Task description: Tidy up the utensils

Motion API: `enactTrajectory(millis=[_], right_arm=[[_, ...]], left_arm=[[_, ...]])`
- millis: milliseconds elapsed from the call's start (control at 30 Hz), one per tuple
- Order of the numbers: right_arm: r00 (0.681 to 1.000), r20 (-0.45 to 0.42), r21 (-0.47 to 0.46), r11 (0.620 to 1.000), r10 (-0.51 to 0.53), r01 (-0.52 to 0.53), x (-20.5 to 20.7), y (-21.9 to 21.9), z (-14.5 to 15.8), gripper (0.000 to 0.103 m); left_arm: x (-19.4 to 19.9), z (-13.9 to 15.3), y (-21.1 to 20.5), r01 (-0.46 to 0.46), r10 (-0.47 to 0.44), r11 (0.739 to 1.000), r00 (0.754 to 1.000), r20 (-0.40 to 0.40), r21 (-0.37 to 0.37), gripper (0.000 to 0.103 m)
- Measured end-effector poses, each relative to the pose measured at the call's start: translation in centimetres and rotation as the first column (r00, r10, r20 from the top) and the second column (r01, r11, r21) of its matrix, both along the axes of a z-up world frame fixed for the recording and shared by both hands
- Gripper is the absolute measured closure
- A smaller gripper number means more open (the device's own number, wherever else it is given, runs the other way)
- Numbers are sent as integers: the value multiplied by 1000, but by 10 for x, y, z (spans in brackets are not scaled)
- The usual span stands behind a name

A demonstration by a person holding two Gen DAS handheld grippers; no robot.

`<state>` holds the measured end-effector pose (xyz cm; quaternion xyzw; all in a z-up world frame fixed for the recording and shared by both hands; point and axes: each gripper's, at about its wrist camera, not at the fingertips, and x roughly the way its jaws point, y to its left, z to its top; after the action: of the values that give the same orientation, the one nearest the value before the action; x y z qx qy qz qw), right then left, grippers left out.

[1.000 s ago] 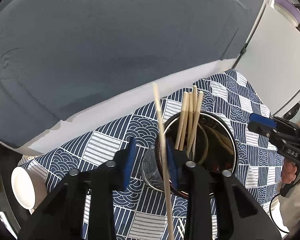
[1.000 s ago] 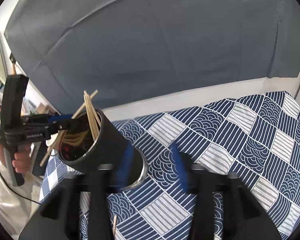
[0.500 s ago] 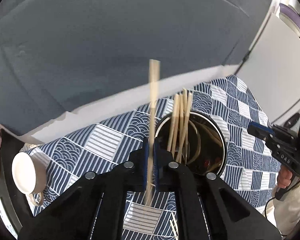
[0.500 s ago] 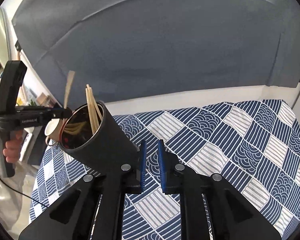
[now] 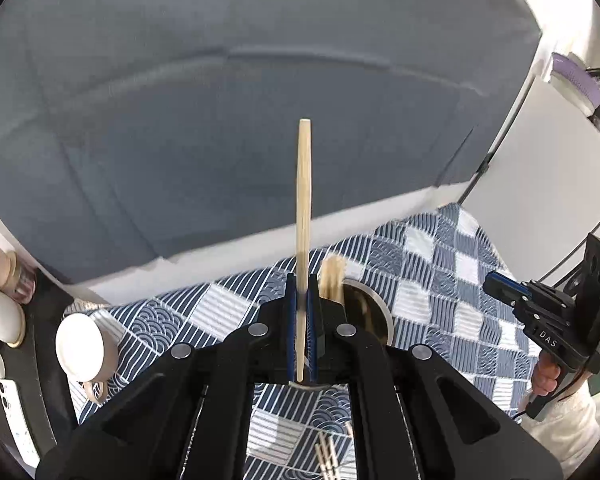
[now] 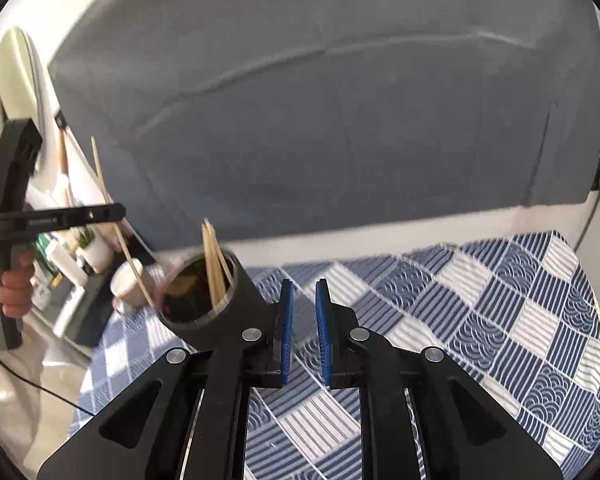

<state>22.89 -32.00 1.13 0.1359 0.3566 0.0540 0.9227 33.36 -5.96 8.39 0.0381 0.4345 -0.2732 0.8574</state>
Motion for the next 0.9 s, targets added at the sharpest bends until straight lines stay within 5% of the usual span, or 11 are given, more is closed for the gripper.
enactTrajectory(millis=[200, 400, 533, 567, 633, 667, 767, 900], right_arm=[[996, 85, 56, 998, 5, -10, -2, -4, 29, 90], [998, 54, 13, 1000, 14, -15, -5, 1, 24, 90], [1000, 10, 19, 1000, 7, -8, -7, -2, 10, 88], [1000, -4, 33, 999, 4, -4, -7, -4, 6, 85], [1000, -28, 46, 999, -6, 7, -9, -5, 1, 50], [999, -37, 42, 999, -17, 19, -11, -6, 0, 42], [998, -48, -1, 1000, -27, 27, -16, -2, 0, 31], [999, -48, -68, 998, -6, 3, -26, 9, 5, 20]], left_arm=[[-2, 17, -14, 12, -9, 999, 998, 64, -49, 98], [6, -18, -27, 30, -28, 996, 999, 21, -89, 97], [-1, -30, -22, -2, 6, 994, 999, 33, -110, 58], [-3, -30, -21, -7, 11, 994, 999, 36, -111, 57], [-9, -26, -13, -25, 31, 993, 998, 48, -115, 44], [-12, -25, -10, -36, 43, 993, 998, 55, -116, 41], [-24, -16, 4, -62, 70, 990, 995, 68, -124, 24], [-50, -6, 19, -84, 95, 991, 991, 96, -106, 18]])
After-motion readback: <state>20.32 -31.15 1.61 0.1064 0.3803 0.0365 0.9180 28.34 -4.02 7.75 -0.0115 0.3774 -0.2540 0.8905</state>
